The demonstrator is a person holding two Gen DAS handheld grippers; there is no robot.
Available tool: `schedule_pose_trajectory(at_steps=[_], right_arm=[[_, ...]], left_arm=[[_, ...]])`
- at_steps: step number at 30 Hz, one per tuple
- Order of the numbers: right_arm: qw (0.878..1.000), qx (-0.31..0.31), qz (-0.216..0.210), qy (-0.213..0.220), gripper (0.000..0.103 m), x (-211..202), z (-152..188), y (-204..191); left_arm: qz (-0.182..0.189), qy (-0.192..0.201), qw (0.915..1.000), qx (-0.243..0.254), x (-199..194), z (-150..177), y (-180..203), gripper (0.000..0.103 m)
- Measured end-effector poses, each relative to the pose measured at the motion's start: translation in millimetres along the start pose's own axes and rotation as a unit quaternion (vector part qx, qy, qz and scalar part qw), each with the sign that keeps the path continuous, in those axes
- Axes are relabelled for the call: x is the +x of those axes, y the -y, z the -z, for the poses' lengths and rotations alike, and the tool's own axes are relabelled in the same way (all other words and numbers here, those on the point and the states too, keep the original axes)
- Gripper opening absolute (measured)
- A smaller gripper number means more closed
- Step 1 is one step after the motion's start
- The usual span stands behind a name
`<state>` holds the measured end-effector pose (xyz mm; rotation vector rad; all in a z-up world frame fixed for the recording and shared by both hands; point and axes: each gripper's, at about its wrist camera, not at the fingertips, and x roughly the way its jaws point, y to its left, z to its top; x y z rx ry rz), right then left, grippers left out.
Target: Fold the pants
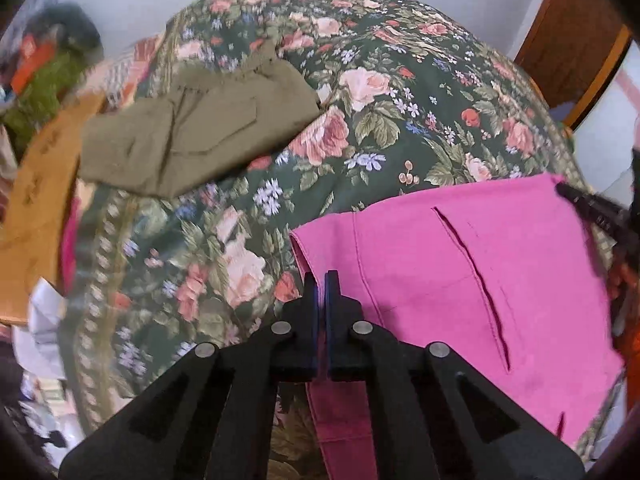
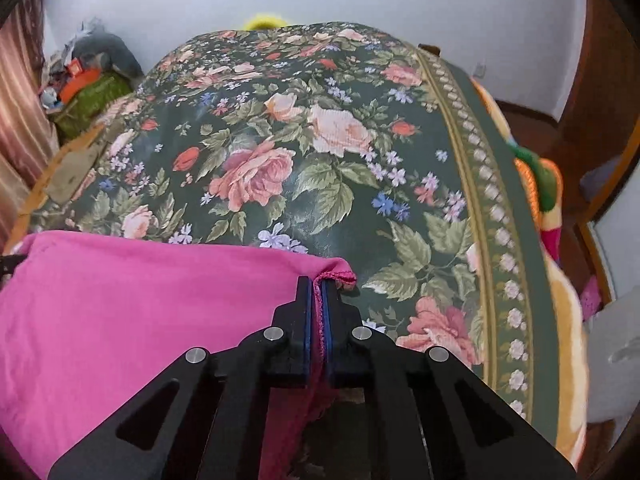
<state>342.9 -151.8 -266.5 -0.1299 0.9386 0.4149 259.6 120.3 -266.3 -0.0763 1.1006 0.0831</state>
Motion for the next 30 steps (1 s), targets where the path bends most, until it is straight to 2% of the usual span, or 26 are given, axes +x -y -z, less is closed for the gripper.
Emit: schedule_pose_trajectory(at_steps=[3, 6, 8, 10, 11, 13, 15, 16, 19, 22, 27, 28, 30], right_arm=[[1.000, 0.007, 0.003, -0.013, 0.006, -6, -5, 1], [1.000, 0.008, 0.013, -0.008, 0.016, -28, -10, 0], [1.000, 0.005, 0.007, 0.001, 0.042, -43, -11, -4], [1.000, 0.003, -0.005, 0.017, 0.054, -61, -12, -10], [1.000, 0.000, -0.011, 0.023, 0.054, -67, -13, -14], [0.999, -0.009, -0.028, 0.026, 0.055, -78, -14, -25], [0.998, -0.010, -0.048, 0.025, 0.069, -84, -14, -36], [0.998, -0.009, -0.063, 0.024, 0.080, -85, -13, -44], [0.996, -0.024, -0.089, 0.012, 0.082, -80, -8, -67], [0.994, -0.045, -0.099, -0.020, 0.082, -64, 4, -88], [0.988, -0.057, -0.104, -0.095, 0.082, -26, 29, -103], [0.988, -0.060, -0.100, -0.100, 0.082, -22, 35, -104], [0.988, -0.088, -0.089, -0.093, 0.082, -26, 41, -109]], left_arm=[[-0.017, 0.000, 0.9998, 0.009, -4, -3, 2, 0.004], [-0.026, 0.013, 0.9994, 0.021, -21, -5, 2, 0.006], [-0.030, 0.026, 0.9989, 0.026, -34, -10, 4, 0.008], [-0.024, 0.040, 0.9985, 0.027, -47, -16, 6, 0.017], [-0.020, 0.045, 0.9984, 0.027, -52, -18, 8, 0.020], [-0.011, 0.056, 0.9980, 0.026, -60, -25, 14, 0.034], [-0.004, 0.062, 0.9975, 0.035, -64, -30, 24, 0.042], [0.001, 0.059, 0.9972, 0.045, -63, -34, 32, 0.048], [0.014, 0.048, 0.9969, 0.061, -56, -38, 50, 0.060], [0.021, 0.026, 0.9970, 0.070, -39, -37, 66, 0.060], [0.010, -0.031, 0.9952, 0.092, 0, -23, 83, 0.064], [0.002, -0.035, 0.9943, 0.101, 7, -16, 85, 0.065], [-0.007, -0.014, 0.9935, 0.112, 2, -7, 86, 0.072]])
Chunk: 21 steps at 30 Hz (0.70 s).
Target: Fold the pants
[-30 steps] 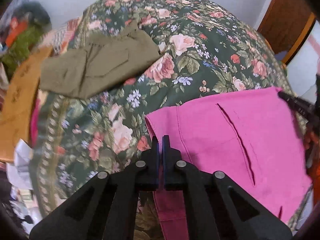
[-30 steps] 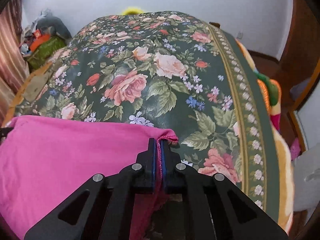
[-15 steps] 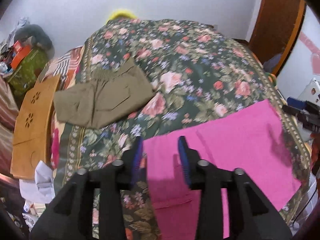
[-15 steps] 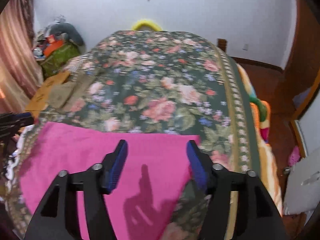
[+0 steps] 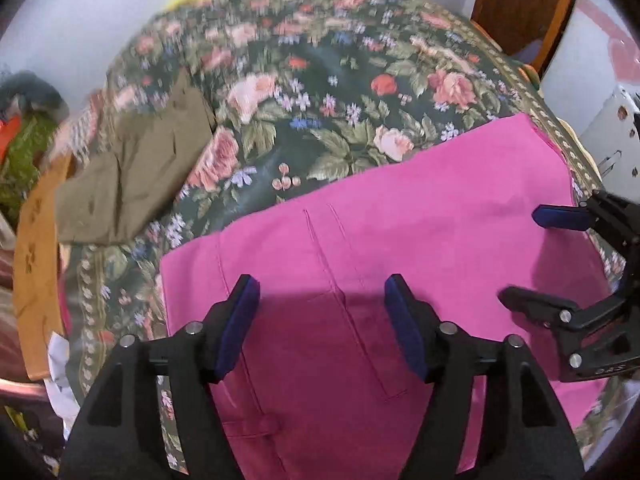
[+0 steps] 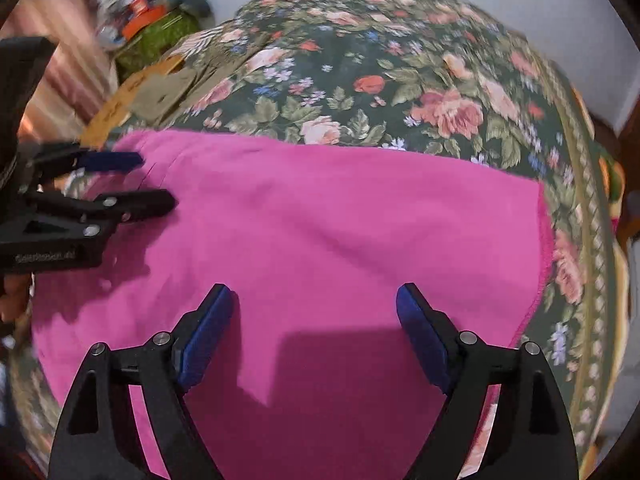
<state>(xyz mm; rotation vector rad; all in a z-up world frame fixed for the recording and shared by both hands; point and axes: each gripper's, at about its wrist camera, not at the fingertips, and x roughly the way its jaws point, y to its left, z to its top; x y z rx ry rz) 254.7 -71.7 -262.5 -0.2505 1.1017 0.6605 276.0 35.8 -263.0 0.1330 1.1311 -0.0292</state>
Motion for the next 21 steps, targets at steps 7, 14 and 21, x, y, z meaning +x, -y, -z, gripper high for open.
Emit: schedule_pose_trajectory(at_steps=[7, 14, 21], right_arm=[[1.000, -0.014, 0.000, -0.013, 0.082, -17, 26, 0], [1.000, 0.010, 0.012, -0.007, 0.082, -40, 57, 9], [0.999, 0.046, 0.008, -0.006, 0.082, -57, 86, 25]], left_arm=[[0.000, 0.017, 0.9999, -0.003, -19, 25, -4, 0.082], [-0.015, 0.036, 0.9992, -0.012, -48, 56, -13, 0.088], [-0.032, 0.042, 0.9984, -0.022, -63, 91, -27, 0.092]])
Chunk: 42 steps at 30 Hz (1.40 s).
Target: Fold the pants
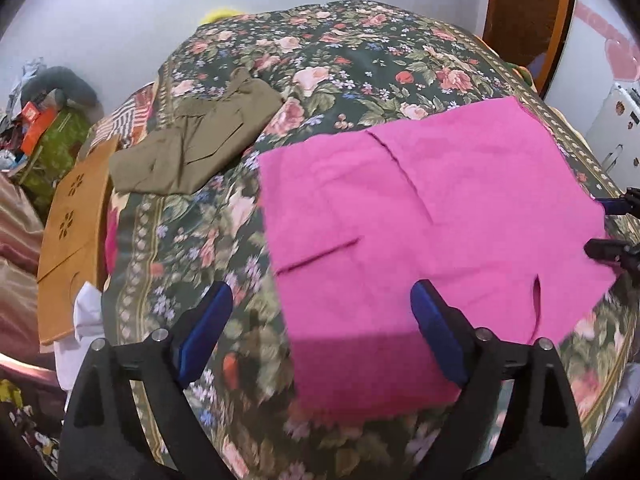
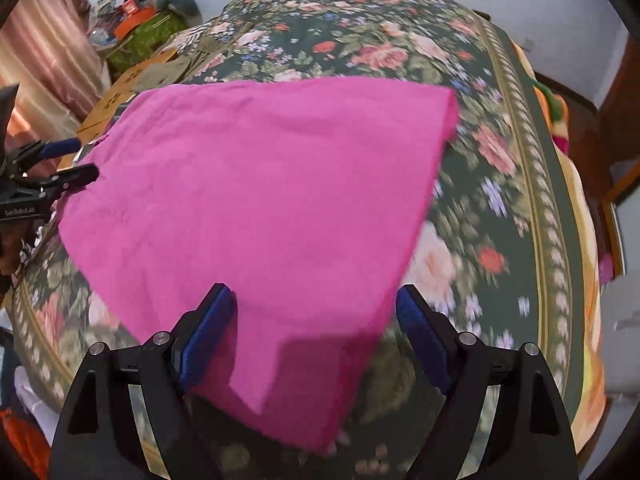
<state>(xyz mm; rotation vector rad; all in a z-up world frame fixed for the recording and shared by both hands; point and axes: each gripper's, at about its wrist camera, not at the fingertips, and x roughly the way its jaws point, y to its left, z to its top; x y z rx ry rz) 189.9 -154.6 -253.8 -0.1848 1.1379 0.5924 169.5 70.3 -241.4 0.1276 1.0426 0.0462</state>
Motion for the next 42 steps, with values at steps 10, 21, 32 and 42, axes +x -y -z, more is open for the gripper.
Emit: schedule_pose_trajectory(at_steps=[10, 21, 32, 42], right_arm=[[1.000, 0.031, 0.006, 0.002, 0.082, -16, 21, 12], [0.997, 0.003, -0.021, 0.077, 0.082, -53, -10, -23], [0.994, 0.000, -0.064, 0.085, 0.082, -23, -18, -65], [0.996, 0.023, -0.071, 0.055, 0.082, 8, -8, -56]], left_arm=[[-0.040, -0.018, 0.9978, -0.049, -13, 34, -35, 0.095], [0.048, -0.002, 0.9864, -0.157, -54, 33, -63, 0.095], [0.186, -0.053, 0.9576, -0.214, -45, 42, -27, 0.095], [0.271, -0.092, 0.9210, -0.264, -20, 53, -18, 0.094]])
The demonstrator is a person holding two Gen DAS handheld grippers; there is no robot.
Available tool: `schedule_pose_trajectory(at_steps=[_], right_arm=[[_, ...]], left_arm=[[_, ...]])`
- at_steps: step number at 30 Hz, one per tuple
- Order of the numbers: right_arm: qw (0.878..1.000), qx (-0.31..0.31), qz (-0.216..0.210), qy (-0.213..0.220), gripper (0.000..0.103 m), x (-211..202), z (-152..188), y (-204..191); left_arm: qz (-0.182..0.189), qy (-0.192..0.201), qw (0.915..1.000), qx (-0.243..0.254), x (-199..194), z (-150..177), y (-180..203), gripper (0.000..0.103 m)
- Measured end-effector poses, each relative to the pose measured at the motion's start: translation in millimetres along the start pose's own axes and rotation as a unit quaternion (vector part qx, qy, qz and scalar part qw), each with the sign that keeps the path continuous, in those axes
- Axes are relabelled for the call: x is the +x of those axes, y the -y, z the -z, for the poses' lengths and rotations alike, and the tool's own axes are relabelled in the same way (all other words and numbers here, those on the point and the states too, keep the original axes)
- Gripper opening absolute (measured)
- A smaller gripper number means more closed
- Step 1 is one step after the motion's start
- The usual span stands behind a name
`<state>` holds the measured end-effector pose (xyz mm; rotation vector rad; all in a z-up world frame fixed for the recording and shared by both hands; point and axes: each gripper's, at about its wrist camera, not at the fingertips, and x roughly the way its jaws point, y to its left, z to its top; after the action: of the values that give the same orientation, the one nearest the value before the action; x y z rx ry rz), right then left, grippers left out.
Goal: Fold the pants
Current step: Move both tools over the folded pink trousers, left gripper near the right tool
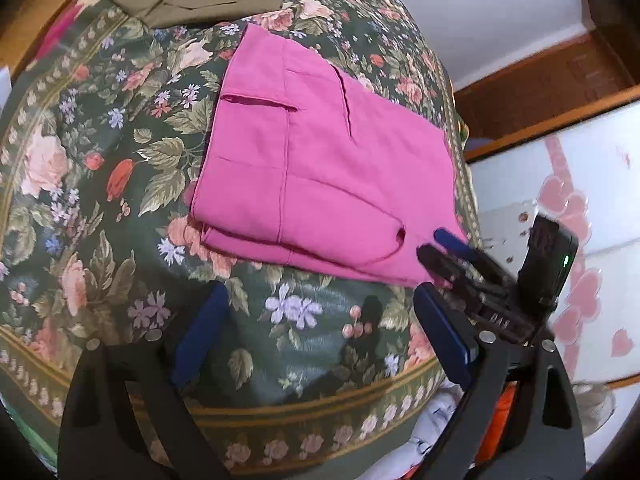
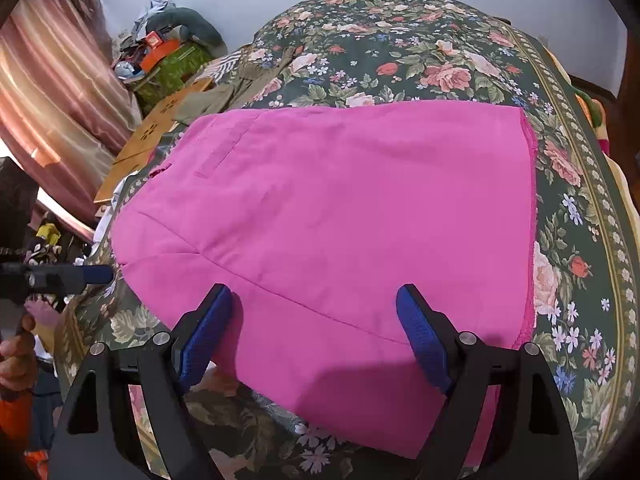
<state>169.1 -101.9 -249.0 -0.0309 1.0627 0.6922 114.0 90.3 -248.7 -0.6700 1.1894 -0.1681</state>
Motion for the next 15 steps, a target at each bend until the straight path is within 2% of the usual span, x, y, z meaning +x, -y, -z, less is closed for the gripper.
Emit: schedule_pose_trajectory(at_steps=[2, 5, 6, 8, 10, 12, 15], right_arm=[[1.000, -0.002, -0.002, 0.000, 0.082, 1, 0, 0], [1.000, -0.008, -0.002, -0.001, 0.082, 2, 1, 0], [1.000, -0.009, -0.003, 0.000, 0.082, 2, 1, -1], [1.000, -0.009, -0.004, 0.000, 0.082, 2, 1, 0], [1.000, -0.009, -0.007, 0.001, 0.082, 1, 1, 1], [1.000, -0.007, -0.010, 0.003, 0.082, 1, 1, 2], [1.000, -0.001, -0.011, 0.005, 0.080, -1, 1, 3]], left_arm=[[0.016, 0.004, 0.9997, -0.016, 5, -7, -4, 0.094], [0.028, 0.007, 0.9996, 0.000, 10, -19, -5, 0.094], [0.030, 0.009, 0.9995, 0.002, 11, -24, -6, 0.090], [0.010, 0.015, 0.9998, 0.006, 12, -32, -8, 0.075], [-0.010, 0.018, 0.9997, 0.009, 13, -38, -9, 0.048], [-0.017, 0.019, 0.9996, 0.009, 13, -42, -11, 0.032], [-0.024, 0.026, 0.9993, 0.013, 10, -42, -11, 0.024]])
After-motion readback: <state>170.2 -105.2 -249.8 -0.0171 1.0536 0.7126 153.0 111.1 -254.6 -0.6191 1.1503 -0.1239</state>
